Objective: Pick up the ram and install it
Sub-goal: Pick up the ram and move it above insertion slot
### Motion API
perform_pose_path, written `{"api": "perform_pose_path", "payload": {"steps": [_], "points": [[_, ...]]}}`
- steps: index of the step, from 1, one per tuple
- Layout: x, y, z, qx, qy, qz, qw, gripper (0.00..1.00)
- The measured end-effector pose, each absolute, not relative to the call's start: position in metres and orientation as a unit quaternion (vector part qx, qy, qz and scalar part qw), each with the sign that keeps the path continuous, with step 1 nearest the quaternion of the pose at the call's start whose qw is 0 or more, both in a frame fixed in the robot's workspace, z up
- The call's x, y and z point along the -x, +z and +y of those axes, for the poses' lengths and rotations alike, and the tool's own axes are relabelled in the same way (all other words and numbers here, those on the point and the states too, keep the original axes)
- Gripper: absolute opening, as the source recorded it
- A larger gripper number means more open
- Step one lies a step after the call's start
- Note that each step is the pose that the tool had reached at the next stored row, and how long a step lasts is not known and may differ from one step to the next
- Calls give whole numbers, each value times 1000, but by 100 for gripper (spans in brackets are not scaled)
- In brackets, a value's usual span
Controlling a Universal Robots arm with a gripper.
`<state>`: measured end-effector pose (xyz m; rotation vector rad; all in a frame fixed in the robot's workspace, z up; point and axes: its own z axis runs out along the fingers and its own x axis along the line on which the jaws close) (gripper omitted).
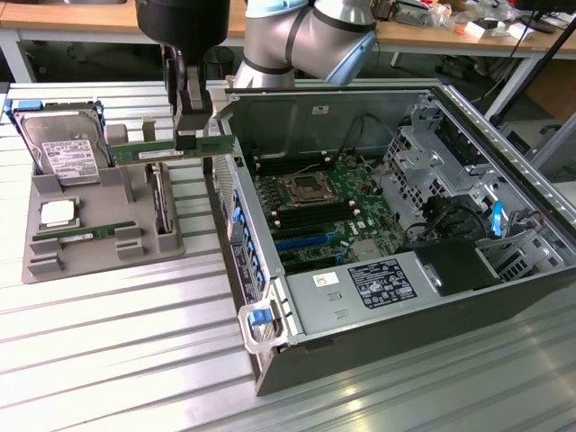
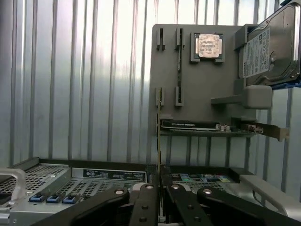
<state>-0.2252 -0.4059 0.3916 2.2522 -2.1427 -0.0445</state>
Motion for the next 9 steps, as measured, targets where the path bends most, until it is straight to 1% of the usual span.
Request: {"api": "perform_pose_path", "payload": {"steps": [9], "points": [[212, 392, -406, -724, -14, -689, 17, 13]]}}
